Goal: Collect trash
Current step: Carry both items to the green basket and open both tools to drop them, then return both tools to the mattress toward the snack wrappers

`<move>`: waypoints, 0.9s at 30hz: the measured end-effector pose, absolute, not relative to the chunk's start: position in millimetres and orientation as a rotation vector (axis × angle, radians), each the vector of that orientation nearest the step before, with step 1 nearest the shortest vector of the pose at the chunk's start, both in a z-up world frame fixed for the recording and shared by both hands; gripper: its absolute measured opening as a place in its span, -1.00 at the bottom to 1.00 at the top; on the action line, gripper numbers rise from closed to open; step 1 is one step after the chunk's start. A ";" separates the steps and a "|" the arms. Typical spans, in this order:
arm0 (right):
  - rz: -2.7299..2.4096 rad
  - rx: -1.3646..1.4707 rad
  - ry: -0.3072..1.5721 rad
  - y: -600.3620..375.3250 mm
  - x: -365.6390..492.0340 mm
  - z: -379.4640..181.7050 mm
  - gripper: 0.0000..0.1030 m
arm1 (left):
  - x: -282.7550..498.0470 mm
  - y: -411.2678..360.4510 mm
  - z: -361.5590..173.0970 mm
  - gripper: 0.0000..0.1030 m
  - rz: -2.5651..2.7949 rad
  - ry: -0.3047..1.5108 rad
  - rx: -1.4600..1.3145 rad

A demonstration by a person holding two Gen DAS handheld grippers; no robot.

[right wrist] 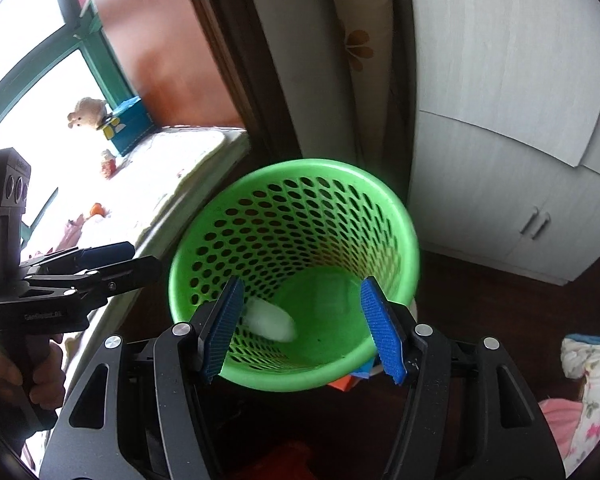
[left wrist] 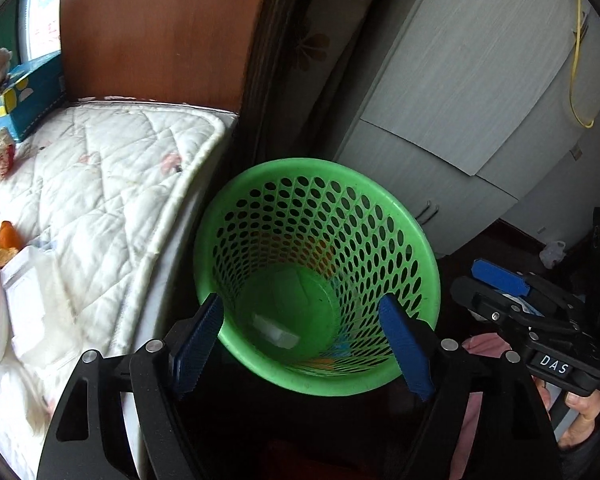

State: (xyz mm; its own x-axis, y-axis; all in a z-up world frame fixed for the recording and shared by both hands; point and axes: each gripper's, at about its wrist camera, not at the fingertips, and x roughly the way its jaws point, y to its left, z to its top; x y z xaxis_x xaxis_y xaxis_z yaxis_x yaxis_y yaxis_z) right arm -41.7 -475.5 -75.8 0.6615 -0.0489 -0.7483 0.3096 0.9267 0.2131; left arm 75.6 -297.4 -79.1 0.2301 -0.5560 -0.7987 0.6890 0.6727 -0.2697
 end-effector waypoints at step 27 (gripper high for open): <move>0.137 0.197 0.838 -329.8 41.4 -44.9 0.42 | 119.8 -41.6 -34.0 0.50 -0.319 0.885 -0.068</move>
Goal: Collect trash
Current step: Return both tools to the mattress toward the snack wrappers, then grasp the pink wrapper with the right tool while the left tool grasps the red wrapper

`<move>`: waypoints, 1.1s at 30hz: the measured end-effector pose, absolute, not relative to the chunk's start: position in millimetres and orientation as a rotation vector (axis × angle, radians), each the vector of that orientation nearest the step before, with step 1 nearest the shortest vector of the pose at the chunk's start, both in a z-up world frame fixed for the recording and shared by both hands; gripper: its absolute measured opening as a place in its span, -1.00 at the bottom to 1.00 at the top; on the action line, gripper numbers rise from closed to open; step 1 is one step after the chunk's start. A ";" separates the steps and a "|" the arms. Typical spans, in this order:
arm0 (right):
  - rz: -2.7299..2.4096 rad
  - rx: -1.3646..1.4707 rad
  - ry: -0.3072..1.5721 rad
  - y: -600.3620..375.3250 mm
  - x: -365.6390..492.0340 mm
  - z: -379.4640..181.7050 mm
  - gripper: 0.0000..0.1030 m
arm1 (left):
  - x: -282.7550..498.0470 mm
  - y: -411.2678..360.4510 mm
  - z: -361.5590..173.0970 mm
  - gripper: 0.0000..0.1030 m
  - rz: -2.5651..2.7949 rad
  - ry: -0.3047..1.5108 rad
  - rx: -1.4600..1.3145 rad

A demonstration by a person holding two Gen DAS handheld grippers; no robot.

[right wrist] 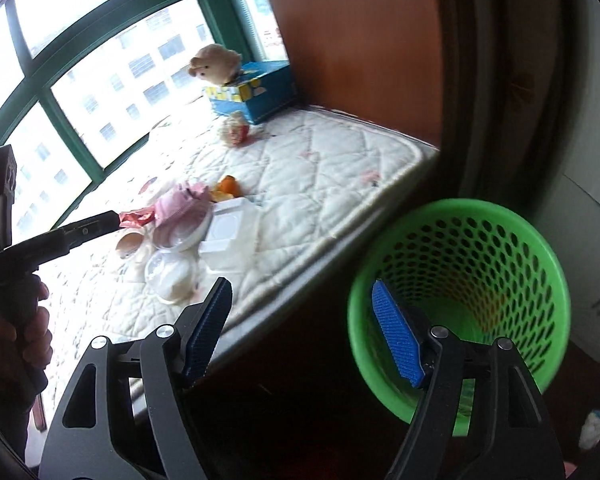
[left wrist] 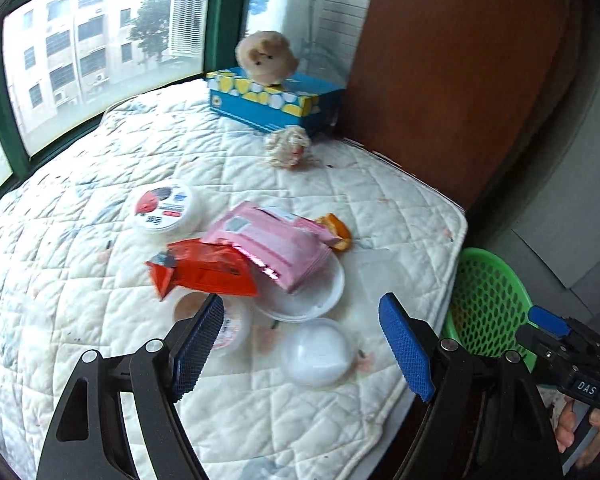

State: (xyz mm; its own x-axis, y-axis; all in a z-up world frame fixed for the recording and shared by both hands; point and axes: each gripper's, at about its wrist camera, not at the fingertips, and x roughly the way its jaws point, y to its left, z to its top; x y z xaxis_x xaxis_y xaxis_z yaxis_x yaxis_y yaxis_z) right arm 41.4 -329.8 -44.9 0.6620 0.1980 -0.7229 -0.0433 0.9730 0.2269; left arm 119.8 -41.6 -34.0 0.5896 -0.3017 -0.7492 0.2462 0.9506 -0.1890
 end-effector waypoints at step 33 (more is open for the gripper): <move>0.399 0.004 0.908 -220.8 156.0 -44.1 0.46 | 188.1 29.8 -82.4 -0.68 -0.293 0.969 -0.231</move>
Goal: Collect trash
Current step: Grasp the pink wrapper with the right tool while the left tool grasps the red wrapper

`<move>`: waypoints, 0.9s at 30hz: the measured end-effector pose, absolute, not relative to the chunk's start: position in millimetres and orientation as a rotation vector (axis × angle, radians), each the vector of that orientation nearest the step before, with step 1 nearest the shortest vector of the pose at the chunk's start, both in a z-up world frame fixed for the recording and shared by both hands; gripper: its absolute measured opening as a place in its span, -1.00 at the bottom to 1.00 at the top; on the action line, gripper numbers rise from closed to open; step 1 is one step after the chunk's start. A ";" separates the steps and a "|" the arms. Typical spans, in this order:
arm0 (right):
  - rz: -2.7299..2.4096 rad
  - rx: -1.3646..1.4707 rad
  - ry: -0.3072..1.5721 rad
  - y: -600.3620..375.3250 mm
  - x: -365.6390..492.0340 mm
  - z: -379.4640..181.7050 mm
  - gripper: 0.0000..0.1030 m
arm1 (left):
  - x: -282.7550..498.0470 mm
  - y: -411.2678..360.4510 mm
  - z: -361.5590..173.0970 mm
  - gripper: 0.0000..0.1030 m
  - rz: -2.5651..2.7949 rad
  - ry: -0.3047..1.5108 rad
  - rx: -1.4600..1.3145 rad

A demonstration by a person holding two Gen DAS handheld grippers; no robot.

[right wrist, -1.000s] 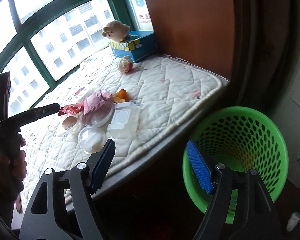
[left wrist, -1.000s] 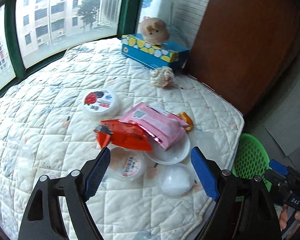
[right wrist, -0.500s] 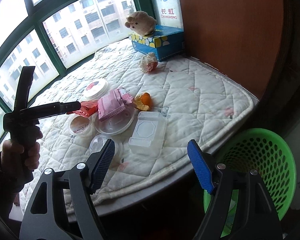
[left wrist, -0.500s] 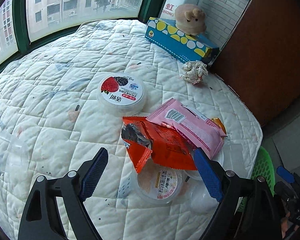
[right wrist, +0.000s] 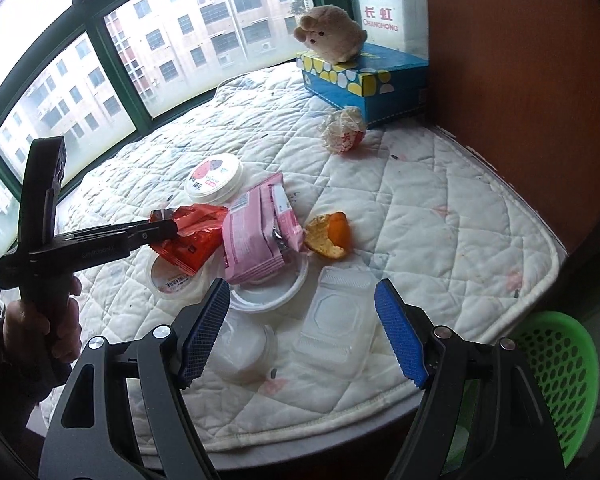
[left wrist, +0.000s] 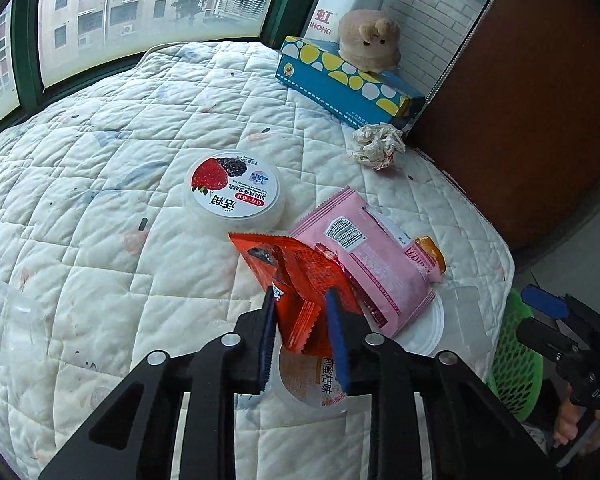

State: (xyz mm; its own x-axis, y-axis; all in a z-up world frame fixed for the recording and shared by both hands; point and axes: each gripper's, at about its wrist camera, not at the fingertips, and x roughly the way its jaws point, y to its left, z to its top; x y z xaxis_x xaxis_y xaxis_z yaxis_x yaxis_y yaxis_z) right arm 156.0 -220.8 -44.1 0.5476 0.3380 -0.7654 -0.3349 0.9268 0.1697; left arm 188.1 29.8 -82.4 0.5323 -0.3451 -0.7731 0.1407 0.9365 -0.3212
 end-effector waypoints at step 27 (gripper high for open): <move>0.466 -0.207 1.073 -127.0 256.4 -107.9 0.46 | 164.1 88.2 -49.8 -0.88 -0.272 0.867 -0.286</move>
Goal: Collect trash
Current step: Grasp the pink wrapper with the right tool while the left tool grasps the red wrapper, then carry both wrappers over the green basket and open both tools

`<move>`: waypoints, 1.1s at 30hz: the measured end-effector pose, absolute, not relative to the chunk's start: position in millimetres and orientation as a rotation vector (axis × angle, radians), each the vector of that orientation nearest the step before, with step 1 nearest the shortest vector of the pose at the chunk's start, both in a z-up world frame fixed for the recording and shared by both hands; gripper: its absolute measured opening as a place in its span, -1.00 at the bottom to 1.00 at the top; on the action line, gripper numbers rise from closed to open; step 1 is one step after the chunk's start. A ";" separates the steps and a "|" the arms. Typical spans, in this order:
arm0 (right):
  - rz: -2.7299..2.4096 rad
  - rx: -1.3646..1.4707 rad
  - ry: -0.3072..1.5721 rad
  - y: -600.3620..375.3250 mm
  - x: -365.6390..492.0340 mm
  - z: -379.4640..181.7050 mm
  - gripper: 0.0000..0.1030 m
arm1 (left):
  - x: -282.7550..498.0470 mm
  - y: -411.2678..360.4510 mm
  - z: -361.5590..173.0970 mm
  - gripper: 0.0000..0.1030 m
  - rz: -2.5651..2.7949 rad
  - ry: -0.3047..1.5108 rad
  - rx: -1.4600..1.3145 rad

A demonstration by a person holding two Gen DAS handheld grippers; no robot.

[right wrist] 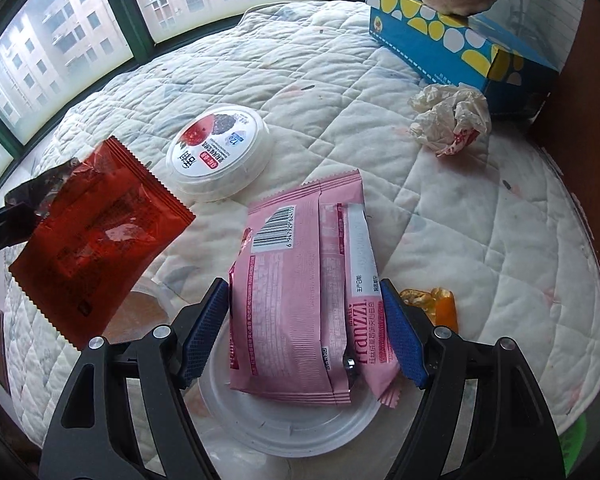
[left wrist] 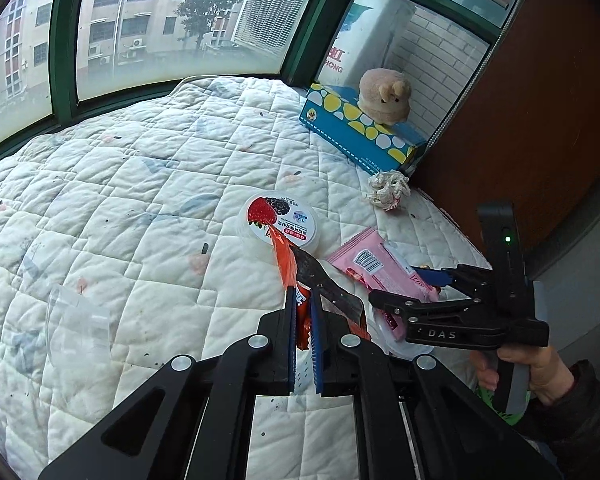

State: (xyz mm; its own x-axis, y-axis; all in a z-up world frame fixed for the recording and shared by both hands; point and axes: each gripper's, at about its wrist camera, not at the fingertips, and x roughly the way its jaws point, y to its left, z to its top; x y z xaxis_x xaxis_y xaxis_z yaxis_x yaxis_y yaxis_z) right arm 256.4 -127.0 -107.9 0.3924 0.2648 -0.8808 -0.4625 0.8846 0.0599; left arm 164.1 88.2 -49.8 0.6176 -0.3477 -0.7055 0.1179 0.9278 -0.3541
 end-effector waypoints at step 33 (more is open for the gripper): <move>0.295 0.097 0.847 -273.3 120.9 -25.3 0.20 | 96.7 -34.7 29.8 -0.88 -0.557 0.752 -0.200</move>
State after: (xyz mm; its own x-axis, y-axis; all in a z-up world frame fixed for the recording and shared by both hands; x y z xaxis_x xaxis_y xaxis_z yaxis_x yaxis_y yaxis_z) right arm 120.9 -273.3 -25.3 0.6242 0.2945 -0.7236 -0.2180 0.9551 0.2006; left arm 96.8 -34.7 29.8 0.5943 -0.5455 -0.5910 0.4062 0.8378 -0.3648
